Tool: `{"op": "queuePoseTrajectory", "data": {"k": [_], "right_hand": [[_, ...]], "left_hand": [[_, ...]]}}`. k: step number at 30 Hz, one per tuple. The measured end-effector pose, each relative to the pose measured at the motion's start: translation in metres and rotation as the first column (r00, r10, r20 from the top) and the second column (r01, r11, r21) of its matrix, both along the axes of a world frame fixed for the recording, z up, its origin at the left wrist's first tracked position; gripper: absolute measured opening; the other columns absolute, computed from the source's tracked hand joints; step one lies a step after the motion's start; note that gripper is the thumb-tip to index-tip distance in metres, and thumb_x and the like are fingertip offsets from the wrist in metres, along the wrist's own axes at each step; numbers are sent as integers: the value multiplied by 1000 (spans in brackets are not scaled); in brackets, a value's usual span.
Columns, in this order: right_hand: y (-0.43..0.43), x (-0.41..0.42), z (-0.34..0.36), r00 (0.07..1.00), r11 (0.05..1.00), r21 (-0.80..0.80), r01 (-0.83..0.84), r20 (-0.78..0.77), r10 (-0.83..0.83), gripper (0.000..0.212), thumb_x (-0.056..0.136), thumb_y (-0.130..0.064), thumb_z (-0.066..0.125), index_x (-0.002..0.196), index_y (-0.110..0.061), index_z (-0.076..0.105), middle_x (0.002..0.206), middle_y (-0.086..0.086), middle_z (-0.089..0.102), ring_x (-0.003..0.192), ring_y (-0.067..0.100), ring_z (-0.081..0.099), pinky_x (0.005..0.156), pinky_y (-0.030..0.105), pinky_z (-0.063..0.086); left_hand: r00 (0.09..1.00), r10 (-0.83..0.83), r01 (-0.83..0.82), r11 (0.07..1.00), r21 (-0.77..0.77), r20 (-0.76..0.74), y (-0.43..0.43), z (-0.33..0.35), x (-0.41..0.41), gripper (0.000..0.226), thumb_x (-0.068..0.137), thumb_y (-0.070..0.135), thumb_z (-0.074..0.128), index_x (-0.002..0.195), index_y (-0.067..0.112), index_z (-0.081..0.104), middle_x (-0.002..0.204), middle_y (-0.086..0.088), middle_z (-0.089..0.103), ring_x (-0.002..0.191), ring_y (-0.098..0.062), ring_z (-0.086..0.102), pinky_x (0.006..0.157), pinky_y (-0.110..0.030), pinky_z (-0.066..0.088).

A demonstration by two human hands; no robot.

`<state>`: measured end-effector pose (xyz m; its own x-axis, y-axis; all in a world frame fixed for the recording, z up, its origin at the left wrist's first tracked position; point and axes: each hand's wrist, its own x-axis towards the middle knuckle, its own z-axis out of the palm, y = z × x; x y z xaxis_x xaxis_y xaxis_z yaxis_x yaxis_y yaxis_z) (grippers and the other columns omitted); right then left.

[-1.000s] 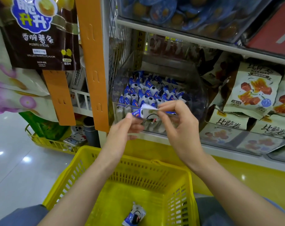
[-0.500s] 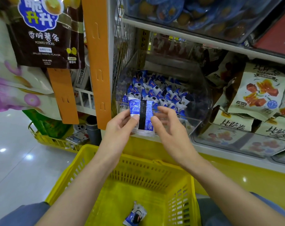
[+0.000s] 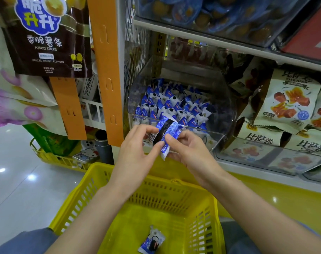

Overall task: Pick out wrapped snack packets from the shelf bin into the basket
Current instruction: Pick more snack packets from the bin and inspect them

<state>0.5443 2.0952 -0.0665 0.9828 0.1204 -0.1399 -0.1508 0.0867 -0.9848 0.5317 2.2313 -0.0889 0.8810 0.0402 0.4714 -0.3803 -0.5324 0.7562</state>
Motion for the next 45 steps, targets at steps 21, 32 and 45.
{"op": "queuePoseTrajectory", "data": {"k": [21,32,45], "right_hand": [[6,-5,-25,920,836,-549,12,334,206,28,84,-20,66,102,-27,46,92,-19,61,80,1,63,69,23,56],[4,0,-23,930,913,-403,66,355,89,21,88,-19,61,105,-25,48,95,-12,63,72,-1,65,58,14,51],[1,-5,-18,749,629,-712,312,592,298,31,87,-35,57,117,-28,50,106,-12,47,96,0,48,78,15,43]], "left_hand": [[993,121,-110,921,374,-6,8,0,0,21,95,30,44,99,12,55,77,-4,66,64,-19,60,48,-22,39],[990,31,-8,987,163,-137,7,-1,1,25,92,27,50,115,21,53,97,2,66,89,-14,62,77,-40,53],[878,-335,142,865,-482,-342,-3,3,2,44,82,46,49,119,24,46,104,10,63,96,0,61,88,-22,49]]}}
